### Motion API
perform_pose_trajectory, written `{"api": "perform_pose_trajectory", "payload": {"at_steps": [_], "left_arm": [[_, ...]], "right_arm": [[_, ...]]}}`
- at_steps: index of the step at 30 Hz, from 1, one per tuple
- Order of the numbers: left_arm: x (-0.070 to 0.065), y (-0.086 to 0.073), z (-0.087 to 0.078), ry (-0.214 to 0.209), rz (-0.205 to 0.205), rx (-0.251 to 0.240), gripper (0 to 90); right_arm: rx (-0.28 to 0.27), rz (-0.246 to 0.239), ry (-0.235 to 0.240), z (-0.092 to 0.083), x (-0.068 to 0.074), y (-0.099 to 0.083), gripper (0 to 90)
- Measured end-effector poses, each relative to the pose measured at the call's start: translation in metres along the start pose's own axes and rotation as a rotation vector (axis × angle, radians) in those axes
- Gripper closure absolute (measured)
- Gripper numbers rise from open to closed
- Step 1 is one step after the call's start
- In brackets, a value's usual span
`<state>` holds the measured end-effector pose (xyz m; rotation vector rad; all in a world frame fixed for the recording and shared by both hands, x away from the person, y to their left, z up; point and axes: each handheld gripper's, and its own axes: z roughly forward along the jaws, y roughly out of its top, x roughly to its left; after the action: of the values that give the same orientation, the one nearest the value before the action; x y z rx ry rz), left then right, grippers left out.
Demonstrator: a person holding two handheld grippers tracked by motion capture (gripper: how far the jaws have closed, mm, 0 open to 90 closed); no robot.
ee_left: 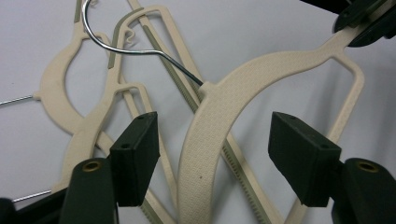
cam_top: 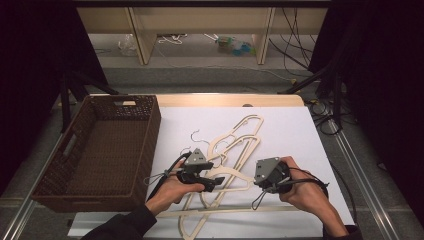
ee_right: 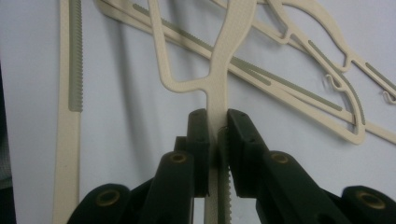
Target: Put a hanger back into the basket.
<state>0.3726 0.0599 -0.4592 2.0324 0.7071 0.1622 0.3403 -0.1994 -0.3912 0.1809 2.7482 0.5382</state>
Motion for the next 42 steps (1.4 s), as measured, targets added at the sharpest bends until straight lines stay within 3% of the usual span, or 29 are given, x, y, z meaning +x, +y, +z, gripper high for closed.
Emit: {"api": "perform_pose_trajectory", "payload": {"at_steps": [5, 10, 13, 17, 18, 20, 24, 28, 29, 33, 37, 41, 42], "left_arm": [[0.003, 0.001, 0.005, 0.000, -0.007, 0.026, 36.8], [0.002, 0.002, 0.009, -0.040, -0.005, 0.044, 42.0], [0.002, 0.003, 0.008, -0.067, -0.004, 0.047, 47.3], [0.005, 0.003, 0.005, -0.055, 0.013, 0.070, 62.2], [0.005, 0.003, 0.005, -0.077, 0.008, 0.060, 62.9], [0.006, 0.005, 0.001, -0.092, 0.043, 0.080, 64.9], [0.004, 0.007, -0.005, -0.140, 0.071, 0.088, 68.6], [0.000, 0.006, -0.012, -0.205, 0.063, 0.086, 71.8], [0.000, 0.006, -0.012, -0.205, 0.063, 0.086, 72.6], [-0.006, 0.006, -0.022, -0.290, 0.047, 0.085, 75.9], [-0.014, 0.006, -0.026, -0.329, 0.023, 0.094, 79.1], [-0.020, 0.009, -0.030, -0.382, 0.020, 0.100, 82.6], [-0.023, 0.009, -0.032, -0.392, 0.002, 0.090, 83.5]], "right_arm": [[-0.004, 0.001, 0.008, 0.000, 0.000, 0.000, 80.4], [-0.009, -0.008, 0.008, 0.000, 0.000, 0.000, 80.3], [-0.009, -0.007, -0.002, -0.001, 0.001, 0.000, 80.3], [-0.019, -0.035, 0.006, -0.002, 0.002, 0.001, 80.3], [-0.022, -0.041, 0.007, -0.002, 0.002, 0.001, 80.3], [-0.023, -0.050, 0.007, -0.002, 0.002, 0.001, 80.3], [-0.022, -0.061, 0.008, -0.004, 0.003, -0.001, 80.3], [-0.030, -0.085, 0.026, -0.006, 0.003, -0.004, 80.3], [-0.030, -0.085, 0.026, -0.006, 0.003, -0.004, 80.3], [-0.028, -0.121, 0.070, -0.005, 0.005, -0.008, 80.4], [-0.015, -0.136, 0.112, -0.002, 0.007, -0.011, 80.6], [-0.009, -0.118, 0.151, 0.003, 0.008, -0.014, 80.0], [-0.010, -0.112, 0.157, 0.003, 0.009, -0.014, 79.4]]}}
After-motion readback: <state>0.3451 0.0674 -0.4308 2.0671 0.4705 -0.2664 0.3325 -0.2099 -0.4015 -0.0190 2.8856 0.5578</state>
